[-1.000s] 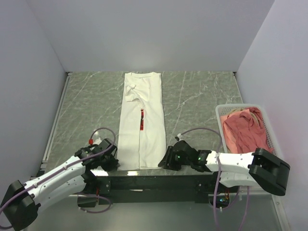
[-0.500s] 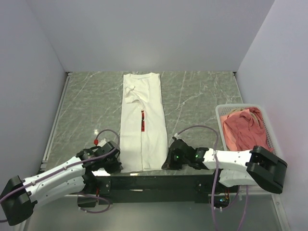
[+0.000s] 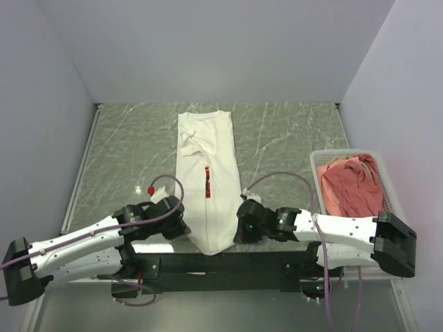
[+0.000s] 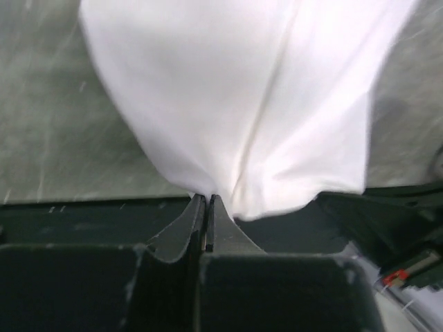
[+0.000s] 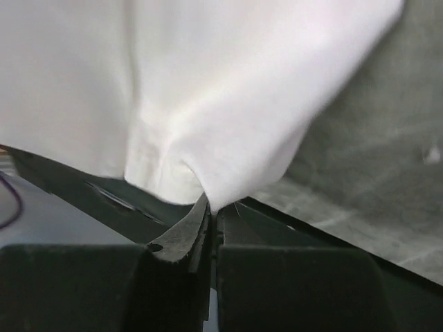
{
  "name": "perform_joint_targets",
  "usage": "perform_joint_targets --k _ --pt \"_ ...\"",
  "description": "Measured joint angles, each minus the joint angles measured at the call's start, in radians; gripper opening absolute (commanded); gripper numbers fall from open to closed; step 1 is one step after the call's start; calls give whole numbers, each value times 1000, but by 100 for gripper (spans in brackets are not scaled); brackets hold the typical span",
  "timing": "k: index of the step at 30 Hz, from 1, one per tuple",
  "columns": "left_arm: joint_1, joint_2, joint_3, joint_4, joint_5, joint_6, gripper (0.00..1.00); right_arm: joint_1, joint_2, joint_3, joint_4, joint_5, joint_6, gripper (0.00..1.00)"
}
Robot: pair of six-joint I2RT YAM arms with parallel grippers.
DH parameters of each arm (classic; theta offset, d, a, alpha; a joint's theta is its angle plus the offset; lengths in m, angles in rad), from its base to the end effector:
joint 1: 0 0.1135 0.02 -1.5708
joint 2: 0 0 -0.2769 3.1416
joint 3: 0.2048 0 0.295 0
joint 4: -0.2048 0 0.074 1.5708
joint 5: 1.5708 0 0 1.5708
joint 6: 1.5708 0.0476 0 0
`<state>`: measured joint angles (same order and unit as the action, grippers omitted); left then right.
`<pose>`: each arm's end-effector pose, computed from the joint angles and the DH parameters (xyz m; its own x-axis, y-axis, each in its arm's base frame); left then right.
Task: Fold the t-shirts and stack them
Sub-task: Fold the tshirt
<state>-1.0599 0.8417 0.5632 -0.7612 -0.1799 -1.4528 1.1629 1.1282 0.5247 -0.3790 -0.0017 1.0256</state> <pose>0.1008 -0.1624 0.1941 -0.8579 -0.4677 -0.2128 -0.3228 0.8129 -0.4848 0.0954 0.2210 0.1480 -0.9563 -0.0576 -0.2866 -0.1941 0.8582 0.4752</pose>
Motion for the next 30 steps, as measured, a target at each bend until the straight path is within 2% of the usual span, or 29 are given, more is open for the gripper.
perform_joint_targets --k 7,12,22,30 --pt "261 125 100 133 10 183 0 -129 166 264 -29 62 -129 0" --pt "393 251 166 214 19 282 0 -242 311 362 -23 69 -190 0" --pt "571 528 289 377 64 369 0 -378 529 586 -20 92 -271 0" --pt "663 634 357 432 95 397 0 -455 651 700 -16 85 -314 0"
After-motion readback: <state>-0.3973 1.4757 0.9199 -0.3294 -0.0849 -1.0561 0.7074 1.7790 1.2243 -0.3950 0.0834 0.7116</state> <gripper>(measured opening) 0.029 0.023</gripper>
